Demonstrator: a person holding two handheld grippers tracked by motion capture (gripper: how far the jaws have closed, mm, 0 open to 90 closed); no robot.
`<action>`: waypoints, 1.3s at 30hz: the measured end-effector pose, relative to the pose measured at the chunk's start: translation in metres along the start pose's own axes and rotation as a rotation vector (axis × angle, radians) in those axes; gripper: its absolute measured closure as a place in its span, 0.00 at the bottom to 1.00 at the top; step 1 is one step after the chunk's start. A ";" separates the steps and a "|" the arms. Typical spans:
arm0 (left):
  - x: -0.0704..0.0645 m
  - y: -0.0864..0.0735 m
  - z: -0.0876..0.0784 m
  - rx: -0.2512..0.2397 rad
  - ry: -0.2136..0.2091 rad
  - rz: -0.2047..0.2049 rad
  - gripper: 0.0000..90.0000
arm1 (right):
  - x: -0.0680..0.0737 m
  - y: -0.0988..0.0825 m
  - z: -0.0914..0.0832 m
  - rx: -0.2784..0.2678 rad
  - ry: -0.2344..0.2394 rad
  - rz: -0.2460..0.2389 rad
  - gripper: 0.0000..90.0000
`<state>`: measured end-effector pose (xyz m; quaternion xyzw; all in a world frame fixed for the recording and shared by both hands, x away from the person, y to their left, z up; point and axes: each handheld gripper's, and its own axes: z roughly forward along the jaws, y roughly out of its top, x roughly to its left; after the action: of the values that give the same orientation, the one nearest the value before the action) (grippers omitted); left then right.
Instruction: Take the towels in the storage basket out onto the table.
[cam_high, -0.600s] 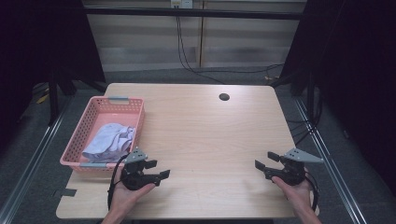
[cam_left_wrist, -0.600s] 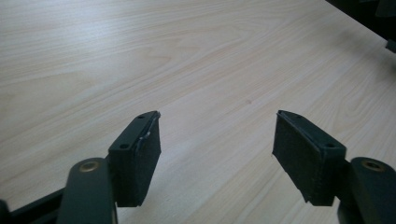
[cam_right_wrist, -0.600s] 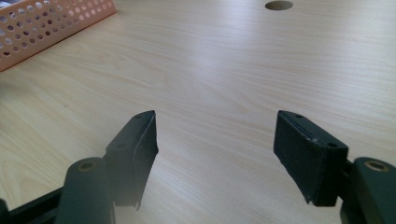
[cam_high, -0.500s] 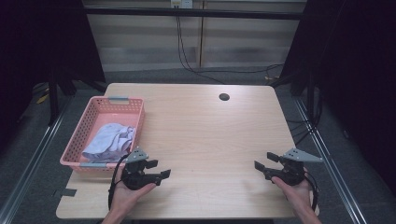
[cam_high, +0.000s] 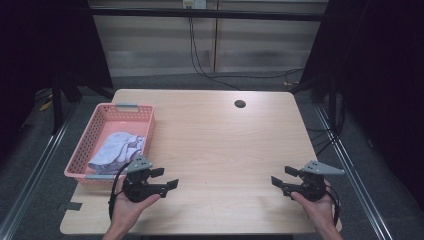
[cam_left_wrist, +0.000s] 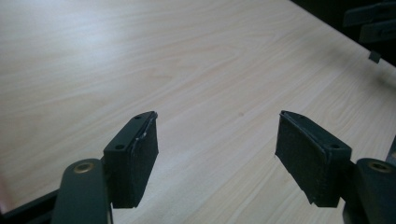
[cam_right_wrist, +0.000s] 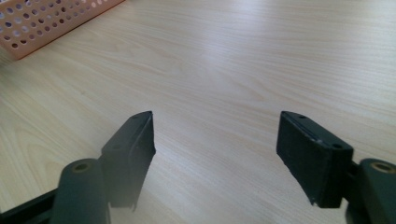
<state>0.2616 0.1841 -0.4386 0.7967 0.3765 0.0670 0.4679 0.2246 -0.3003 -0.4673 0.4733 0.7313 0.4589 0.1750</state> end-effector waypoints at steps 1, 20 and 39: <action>0.000 0.000 0.000 0.000 0.000 0.000 0.33 | -0.001 0.000 0.000 0.006 0.008 0.006 0.28; 0.066 0.014 -0.087 -0.034 0.171 -0.039 0.21 | 0.006 0.001 0.007 0.033 0.052 -0.033 0.25; 0.139 0.030 -0.091 0.142 0.265 -0.078 0.21 | 0.005 0.001 0.012 0.054 0.062 -0.031 0.24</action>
<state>0.3345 0.3309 -0.3984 0.7968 0.4693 0.1264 0.3591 0.2305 -0.2900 -0.4718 0.4519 0.7557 0.4508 0.1463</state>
